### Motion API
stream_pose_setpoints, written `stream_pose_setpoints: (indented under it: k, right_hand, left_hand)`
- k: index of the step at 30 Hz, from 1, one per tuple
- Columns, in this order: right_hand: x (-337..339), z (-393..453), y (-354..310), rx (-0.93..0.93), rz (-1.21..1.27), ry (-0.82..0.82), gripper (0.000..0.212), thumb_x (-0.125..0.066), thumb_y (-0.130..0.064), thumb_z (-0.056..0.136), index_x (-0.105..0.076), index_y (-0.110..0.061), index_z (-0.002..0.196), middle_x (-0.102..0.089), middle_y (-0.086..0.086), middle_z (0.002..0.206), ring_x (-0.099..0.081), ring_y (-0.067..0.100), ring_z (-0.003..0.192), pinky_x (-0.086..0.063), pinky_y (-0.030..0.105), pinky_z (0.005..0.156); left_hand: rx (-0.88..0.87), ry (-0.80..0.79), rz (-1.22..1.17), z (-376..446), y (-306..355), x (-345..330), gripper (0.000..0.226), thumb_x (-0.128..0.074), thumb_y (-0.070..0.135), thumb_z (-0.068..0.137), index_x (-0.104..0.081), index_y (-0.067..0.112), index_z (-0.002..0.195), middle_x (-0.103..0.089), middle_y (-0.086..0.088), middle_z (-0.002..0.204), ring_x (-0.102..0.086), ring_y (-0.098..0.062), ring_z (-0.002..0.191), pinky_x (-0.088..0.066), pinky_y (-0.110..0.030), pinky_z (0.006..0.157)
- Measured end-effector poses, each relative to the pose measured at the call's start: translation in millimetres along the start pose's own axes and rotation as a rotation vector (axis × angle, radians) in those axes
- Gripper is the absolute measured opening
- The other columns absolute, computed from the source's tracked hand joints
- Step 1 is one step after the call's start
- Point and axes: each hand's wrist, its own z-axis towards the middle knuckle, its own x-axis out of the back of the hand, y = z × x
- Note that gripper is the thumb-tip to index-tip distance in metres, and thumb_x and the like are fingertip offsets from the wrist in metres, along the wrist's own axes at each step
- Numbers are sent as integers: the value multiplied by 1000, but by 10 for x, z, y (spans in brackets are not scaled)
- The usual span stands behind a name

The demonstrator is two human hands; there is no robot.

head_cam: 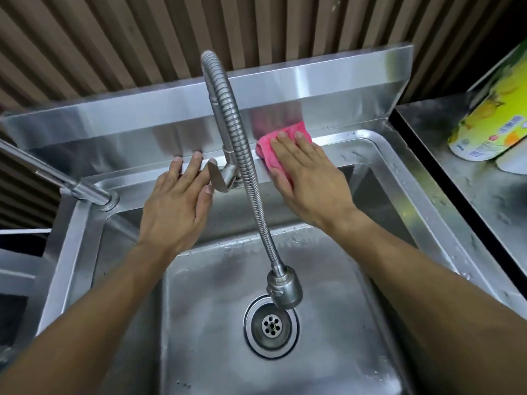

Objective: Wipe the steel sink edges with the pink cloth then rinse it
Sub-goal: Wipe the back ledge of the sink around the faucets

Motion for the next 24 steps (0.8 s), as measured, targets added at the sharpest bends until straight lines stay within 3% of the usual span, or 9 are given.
stream_pose_setpoints:
  k: [5, 9, 11, 13, 15, 17, 19, 22, 24]
  right_hand:
    - [-9, 2, -17, -362, 54, 132, 57, -28, -35, 109, -31, -14, 161, -27, 4, 169, -16, 25, 159, -1, 36, 127]
    - [-105, 53, -257, -265, 69, 138, 55, -33, -34, 108, -38, -13, 159, -34, 5, 166, -22, 28, 158, -8, 39, 129]
    - [-77, 3, -163, -191, 59, 131, 53, -35, -35, 109, -39, -16, 158, -36, 2, 165, -22, 25, 157, -6, 34, 128]
    - [-63, -33, -47, -153, 51, 124, 52, -35, -37, 110, -39, -17, 159, -36, 1, 165, -22, 23, 158, -6, 34, 129]
    - [-65, -34, -14, -142, 53, 135, 52, -36, -37, 110, -40, -17, 158, -37, 1, 165, -22, 23, 158, -10, 37, 130]
    - [-83, -34, -14, -134, 58, 133, 53, -35, -38, 110, -40, -17, 158, -38, 1, 165, -23, 23, 157, -14, 40, 130]
    - [-88, -45, 44, -119, 45, 115, 53, -36, -39, 109, -40, -18, 158, -38, 0, 165, -24, 23, 157, -14, 38, 130]
    - [-28, -73, 256, -198, 10, 98, 59, -30, -43, 105, -40, -20, 158, -36, -1, 165, -24, 23, 157, -7, 32, 127]
    - [34, -114, 391, -222, -1, 9, 68, -18, -49, 100, -27, -23, 163, -23, -2, 171, -13, 21, 160, -3, 34, 128]
  left_hand:
    - [-14, 62, -1, -14, 14, -59, 61, -12, 44, 108, -30, 21, 161, -21, -2, 169, -12, -29, 158, -15, -46, 127]
    - [13, 133, -135, -148, 87, -46, 57, -29, 38, 106, -42, 12, 156, -33, -8, 165, -23, -30, 156, -21, -48, 126]
    - [-15, 259, -217, -354, 172, -44, 48, -49, 24, 99, -58, 5, 142, -56, -15, 148, -49, -38, 139, -35, -50, 117]
    - [-15, 394, -278, -598, 290, 20, 33, -57, 13, 92, -71, 4, 121, -69, -13, 122, -64, -39, 110, -44, -41, 102]
    - [-43, 521, -368, -826, 438, 223, 21, -58, 9, 91, -77, 2, 97, -67, -7, 102, -65, -30, 90, -45, -29, 93]
    - [-61, 545, -504, -990, 745, 565, 23, -56, 11, 92, -77, 6, 84, -62, 0, 95, -59, -14, 81, -43, -17, 85]
    - [-174, 477, -650, -1006, 1165, 807, 22, -55, 12, 92, -76, 12, 86, -64, -2, 99, -60, -9, 87, -43, -14, 84]
    - [-389, 282, -715, -635, 1761, 793, 36, -48, 8, 94, -69, 5, 124, -61, -10, 133, -55, -21, 129, -41, -27, 110]
    - [-198, 175, -626, -147, 1983, 621, 56, -36, 10, 98, -40, 3, 153, -35, -14, 163, -25, -27, 155, -26, -40, 125]
